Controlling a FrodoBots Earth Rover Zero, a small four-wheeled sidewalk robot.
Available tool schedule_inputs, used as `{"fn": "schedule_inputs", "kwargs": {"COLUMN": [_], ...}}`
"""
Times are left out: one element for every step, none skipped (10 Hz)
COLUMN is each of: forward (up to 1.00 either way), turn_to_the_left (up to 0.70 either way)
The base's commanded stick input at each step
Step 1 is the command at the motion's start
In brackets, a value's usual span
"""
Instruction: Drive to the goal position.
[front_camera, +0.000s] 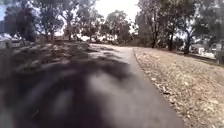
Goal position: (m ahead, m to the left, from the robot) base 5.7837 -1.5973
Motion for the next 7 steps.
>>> {"fn": "schedule_inputs", "kwargs": {"forward": [0.7,0.7,0.7,0.7,0.7,0.7,0.7], "turn_to_the_left": [0.0,0.0,0.0,0.0,0.0,0.0,0.0]}}
